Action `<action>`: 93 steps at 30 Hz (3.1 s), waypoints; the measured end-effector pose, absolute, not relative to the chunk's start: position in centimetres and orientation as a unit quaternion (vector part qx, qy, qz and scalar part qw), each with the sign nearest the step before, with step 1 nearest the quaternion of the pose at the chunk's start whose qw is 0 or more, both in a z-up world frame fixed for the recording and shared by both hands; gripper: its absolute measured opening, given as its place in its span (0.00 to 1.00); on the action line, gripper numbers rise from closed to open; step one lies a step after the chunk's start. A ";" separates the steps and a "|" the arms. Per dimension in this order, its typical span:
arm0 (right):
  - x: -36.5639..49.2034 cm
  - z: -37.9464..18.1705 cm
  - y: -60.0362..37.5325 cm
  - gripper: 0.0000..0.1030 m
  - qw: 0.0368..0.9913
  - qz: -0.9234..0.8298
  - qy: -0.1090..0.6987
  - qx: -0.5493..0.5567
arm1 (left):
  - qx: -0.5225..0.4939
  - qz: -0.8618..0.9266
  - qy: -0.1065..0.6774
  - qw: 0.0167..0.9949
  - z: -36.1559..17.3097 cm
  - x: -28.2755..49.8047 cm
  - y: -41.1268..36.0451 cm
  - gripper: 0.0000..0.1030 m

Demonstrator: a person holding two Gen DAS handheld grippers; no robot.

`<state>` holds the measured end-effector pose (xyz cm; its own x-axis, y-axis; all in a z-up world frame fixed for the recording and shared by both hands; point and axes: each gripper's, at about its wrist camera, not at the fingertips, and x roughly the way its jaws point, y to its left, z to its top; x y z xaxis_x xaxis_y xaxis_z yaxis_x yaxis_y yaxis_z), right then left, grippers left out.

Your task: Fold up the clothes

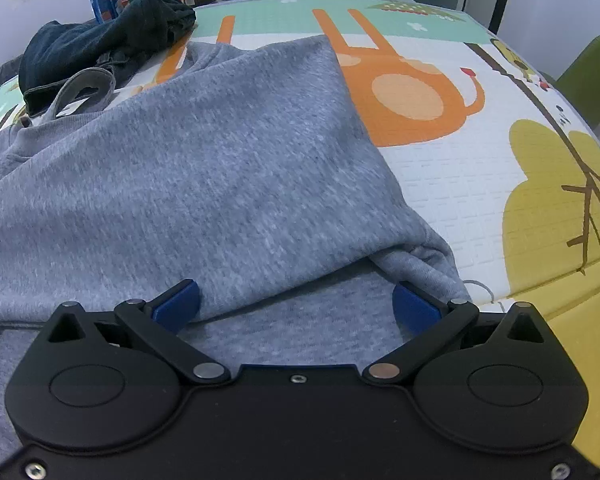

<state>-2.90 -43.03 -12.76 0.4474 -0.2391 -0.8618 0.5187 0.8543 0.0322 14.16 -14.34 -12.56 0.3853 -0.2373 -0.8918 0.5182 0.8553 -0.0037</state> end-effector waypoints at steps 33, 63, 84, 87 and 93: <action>-3.5 -4.5 -41.0 1.00 0.916 -0.152 0.358 0.098 | 0.066 -0.242 0.412 0.876 -8.4 12.2 -15.3 1.00; 8.5 -13.4 -39.6 1.00 0.837 0.250 0.470 -0.127 | 0.307 -0.537 0.358 0.699 -13.7 14.5 -21.4 1.00; 4.5 -12.7 -46.2 1.00 0.834 0.203 0.493 -0.139 | 0.289 -0.506 0.403 0.706 -13.2 17.3 -13.3 1.00; 4.1 -12.6 -46.9 1.00 0.833 0.189 0.501 -0.138 | 0.301 -0.504 0.401 0.703 -13.2 17.0 -12.9 1.00; 3.1 -12.3 -48.7 1.00 0.833 0.157 0.516 -0.123 | 0.319 -0.494 0.397 0.704 -13.0 16.4 -12.3 1.00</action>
<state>3.07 -48.69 -12.30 0.4170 0.1351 -0.8988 -0.3892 0.9202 -0.0422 16.39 -12.34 -12.97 0.1964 -0.4430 -0.8748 0.9498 0.3074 0.0576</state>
